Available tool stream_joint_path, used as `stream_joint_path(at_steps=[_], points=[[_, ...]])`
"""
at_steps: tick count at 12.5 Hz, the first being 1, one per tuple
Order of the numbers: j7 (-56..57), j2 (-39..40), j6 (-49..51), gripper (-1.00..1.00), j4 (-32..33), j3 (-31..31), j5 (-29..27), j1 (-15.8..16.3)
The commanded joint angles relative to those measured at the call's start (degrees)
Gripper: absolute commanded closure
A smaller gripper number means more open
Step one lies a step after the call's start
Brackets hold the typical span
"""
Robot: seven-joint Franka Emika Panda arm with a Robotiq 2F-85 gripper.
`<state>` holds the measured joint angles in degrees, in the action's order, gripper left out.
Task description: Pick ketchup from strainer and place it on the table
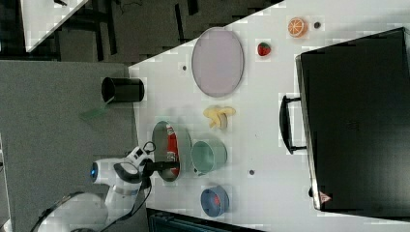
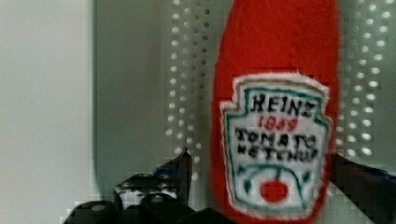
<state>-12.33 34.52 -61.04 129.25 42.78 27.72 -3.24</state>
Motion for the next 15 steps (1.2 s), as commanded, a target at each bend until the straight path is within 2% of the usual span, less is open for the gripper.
stream_joint_path(at_steps=[1, 2, 3, 6, 8, 11, 13, 15], points=[[-5.42, 1.71, -0.27, -1.00, -3.22, -2.07, 1.13, 2.01], [-5.72, 2.38, -0.24, -1.00, -3.78, -2.59, 1.46, 2.45], [-5.82, 2.51, -0.11, -0.91, -3.83, -2.92, 1.72, 2.76], [-6.02, 1.98, -0.29, -0.21, -3.90, -2.52, 1.84, 2.75], [-6.03, 0.57, 0.61, -0.19, -4.05, -1.88, 1.83, 2.51], [-6.03, -5.78, 3.23, -0.19, -4.02, -0.18, 0.58, 1.63], [-6.03, -11.39, 8.57, -0.19, -4.18, 2.55, -4.52, 0.45], [-6.03, -16.36, 13.46, -0.19, -5.41, 4.49, -12.74, -0.47]])
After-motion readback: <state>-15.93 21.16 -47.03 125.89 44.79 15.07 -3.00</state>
